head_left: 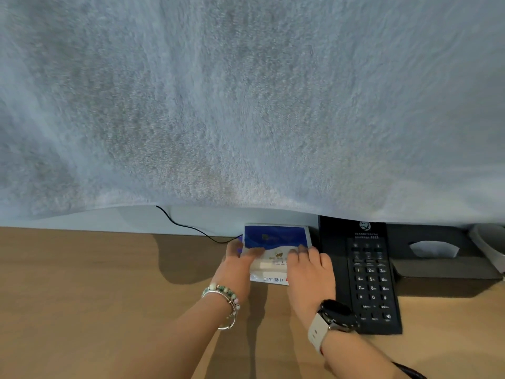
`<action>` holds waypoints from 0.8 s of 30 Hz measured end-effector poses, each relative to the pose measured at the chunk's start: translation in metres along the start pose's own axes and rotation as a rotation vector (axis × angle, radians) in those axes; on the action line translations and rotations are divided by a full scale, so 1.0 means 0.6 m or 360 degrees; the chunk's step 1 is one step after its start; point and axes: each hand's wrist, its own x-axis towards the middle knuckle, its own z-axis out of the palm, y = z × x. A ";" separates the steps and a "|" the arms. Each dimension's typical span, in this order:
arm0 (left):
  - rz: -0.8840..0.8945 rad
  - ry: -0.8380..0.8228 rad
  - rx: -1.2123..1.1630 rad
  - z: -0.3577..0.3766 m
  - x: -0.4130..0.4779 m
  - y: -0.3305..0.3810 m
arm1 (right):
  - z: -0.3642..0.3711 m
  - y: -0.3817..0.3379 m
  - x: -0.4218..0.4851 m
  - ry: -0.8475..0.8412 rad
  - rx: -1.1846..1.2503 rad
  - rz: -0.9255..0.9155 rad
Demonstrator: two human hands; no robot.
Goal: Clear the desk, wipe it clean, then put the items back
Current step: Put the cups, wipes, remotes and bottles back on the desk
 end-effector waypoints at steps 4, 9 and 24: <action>0.0047 -0.0114 -0.0021 0.001 -0.005 0.005 | 0.008 0.002 -0.007 0.0072 -0.0016 0.0032; 0.0039 -0.0122 0.0047 -0.020 -0.015 0.000 | 0.006 0.006 -0.017 0.0061 0.0011 0.0025; -0.0091 0.0401 0.0537 -0.130 -0.187 -0.068 | -0.125 -0.141 -0.077 -0.0306 0.0601 -0.0337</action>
